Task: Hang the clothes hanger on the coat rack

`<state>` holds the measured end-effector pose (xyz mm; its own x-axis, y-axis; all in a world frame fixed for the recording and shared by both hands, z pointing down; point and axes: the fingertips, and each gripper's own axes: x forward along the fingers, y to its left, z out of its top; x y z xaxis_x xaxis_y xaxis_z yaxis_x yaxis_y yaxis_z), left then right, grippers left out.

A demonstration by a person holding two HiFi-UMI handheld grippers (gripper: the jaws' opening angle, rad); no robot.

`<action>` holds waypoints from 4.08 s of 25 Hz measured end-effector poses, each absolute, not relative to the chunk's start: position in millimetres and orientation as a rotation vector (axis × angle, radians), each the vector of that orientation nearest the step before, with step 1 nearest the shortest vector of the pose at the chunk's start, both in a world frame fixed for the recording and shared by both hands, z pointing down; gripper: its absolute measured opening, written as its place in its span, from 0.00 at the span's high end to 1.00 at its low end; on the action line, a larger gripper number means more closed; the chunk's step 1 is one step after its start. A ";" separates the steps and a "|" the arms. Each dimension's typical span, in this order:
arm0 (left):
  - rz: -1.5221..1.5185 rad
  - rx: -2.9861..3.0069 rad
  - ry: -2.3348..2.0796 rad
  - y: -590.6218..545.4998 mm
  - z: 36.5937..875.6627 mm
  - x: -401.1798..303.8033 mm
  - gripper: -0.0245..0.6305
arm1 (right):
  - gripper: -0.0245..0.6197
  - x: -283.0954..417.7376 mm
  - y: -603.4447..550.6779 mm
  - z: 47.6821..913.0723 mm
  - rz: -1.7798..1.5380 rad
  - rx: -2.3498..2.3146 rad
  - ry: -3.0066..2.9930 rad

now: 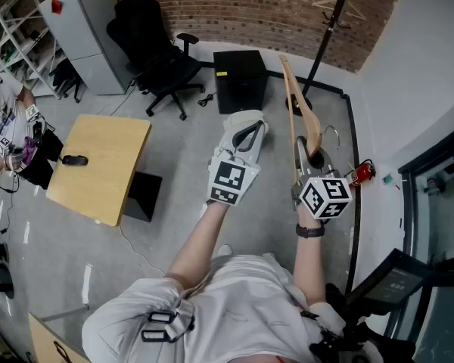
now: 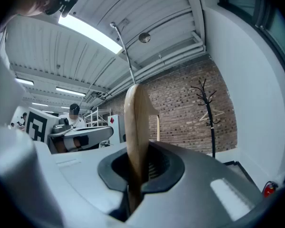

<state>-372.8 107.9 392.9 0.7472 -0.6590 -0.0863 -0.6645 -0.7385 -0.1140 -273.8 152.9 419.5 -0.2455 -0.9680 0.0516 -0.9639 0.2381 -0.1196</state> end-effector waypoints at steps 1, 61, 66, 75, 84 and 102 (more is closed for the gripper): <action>0.072 -2.813 1.094 104.6 394.7 -386.3 0.96 | 0.95 -284.1 149.5 421.7 -0.205 -1.898 2.442; -0.056 -3.183 0.422 -67.3 445.5 142.7 0.96 | 0.95 202.7 22.8 473.6 -0.421 -2.360 1.830; -0.058 -3.190 0.444 -113.1 465.2 205.2 0.96 | 0.95 264.4 -14.3 484.1 -0.401 -2.361 1.833; 0.082 -3.139 0.607 -292.8 429.6 342.0 0.96 | 0.95 406.9 -186.8 466.5 -0.437 -2.311 2.054; 0.121 -3.046 0.891 -431.8 396.2 364.5 0.96 | 0.95 439.1 -337.2 476.3 -0.455 -2.059 2.570; 0.130 -2.785 1.379 -542.7 371.6 332.7 0.96 | 0.96 432.6 -507.4 400.3 -0.504 -0.917 3.240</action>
<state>332.7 -542.7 371.6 0.6034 -0.7925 -0.0885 -0.7951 -0.6065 0.0096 432.6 -507.4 400.3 -0.8228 -0.4654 0.3262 -0.5425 0.8142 -0.2068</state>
